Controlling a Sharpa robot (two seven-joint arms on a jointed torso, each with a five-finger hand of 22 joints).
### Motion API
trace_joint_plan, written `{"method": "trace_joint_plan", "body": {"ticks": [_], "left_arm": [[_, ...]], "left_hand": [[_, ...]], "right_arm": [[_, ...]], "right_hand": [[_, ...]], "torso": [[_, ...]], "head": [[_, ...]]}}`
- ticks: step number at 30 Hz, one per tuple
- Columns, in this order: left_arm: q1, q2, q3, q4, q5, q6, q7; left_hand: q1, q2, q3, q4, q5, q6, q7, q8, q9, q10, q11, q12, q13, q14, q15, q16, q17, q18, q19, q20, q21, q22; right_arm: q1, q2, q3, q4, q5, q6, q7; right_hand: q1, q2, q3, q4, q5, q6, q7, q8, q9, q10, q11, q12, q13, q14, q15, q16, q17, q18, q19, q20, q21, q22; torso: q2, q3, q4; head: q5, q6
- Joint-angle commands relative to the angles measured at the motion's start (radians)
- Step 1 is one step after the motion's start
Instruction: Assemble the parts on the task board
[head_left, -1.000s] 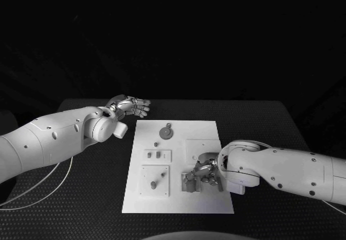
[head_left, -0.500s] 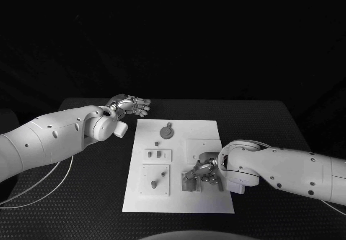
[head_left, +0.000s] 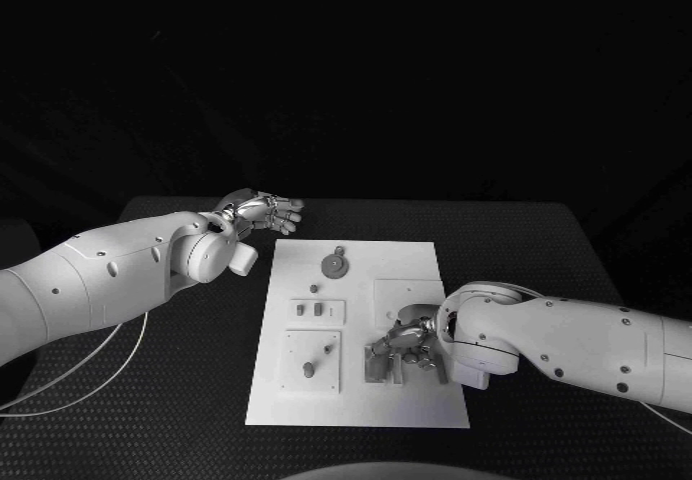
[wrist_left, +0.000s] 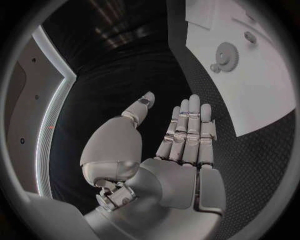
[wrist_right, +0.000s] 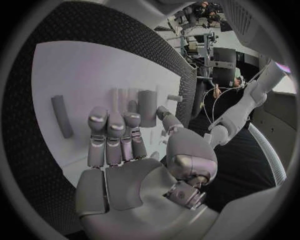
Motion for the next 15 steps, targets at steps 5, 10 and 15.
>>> {"method": "trace_joint_plan", "body": {"ticks": [5, 10, 15], "left_arm": [[0.001, 0.001, 0.001, 0.003, -0.003, 0.022, 0.002], [0.001, 0.001, 0.001, 0.003, -0.004, 0.022, 0.002], [0.001, 0.000, 0.001, 0.003, -0.004, 0.023, 0.002]], "left_hand": [[-0.005, 0.006, 0.001, 0.000, 0.004, -0.004, -0.005, 0.006, -0.001, 0.000, 0.004, 0.001, -0.001, 0.008, -0.001, -0.006, 0.002, 0.016, 0.007, -0.003, -0.006, 0.001], [-0.004, 0.006, 0.001, 0.000, 0.004, -0.004, -0.005, 0.006, -0.001, 0.000, 0.004, 0.001, -0.001, 0.008, -0.001, -0.006, 0.003, 0.016, 0.007, -0.003, -0.006, 0.001], [-0.004, 0.005, 0.001, -0.001, 0.004, -0.004, -0.005, 0.006, -0.001, 0.000, 0.004, 0.001, -0.001, 0.008, -0.001, -0.007, 0.003, 0.016, 0.007, -0.003, -0.006, 0.002]], "right_arm": [[-0.006, 0.004, -0.002, -0.001, -0.004, 0.004, 0.014], [-0.007, 0.007, -0.002, -0.003, -0.005, 0.005, 0.015], [-0.007, 0.006, -0.002, -0.003, -0.009, 0.003, 0.015]], "right_hand": [[0.001, -0.031, -0.002, -0.024, -0.046, -0.012, 0.005, -0.001, 0.001, -0.011, -0.002, -0.003, -0.002, -0.007, -0.005, -0.009, 0.004, 0.072, -0.012, -0.006, 0.001, -0.005], [0.004, -0.043, 0.001, -0.033, -0.055, -0.014, 0.006, -0.003, 0.001, -0.012, -0.002, -0.004, -0.002, -0.007, -0.004, -0.011, 0.005, 0.072, -0.013, -0.006, 0.000, -0.007], [0.005, -0.046, 0.002, -0.035, -0.057, -0.015, 0.006, -0.004, 0.001, -0.013, -0.001, -0.004, -0.002, -0.007, -0.004, -0.012, 0.005, 0.072, -0.013, -0.006, -0.001, -0.008]], "torso": [[0.000, -0.0001, -0.0001], [0.000, 0.0002, 0.0001], [0.000, 0.0002, 0.0002]], "head": [[0.001, -0.001], [0.002, -0.002], [0.002, -0.003]]}}
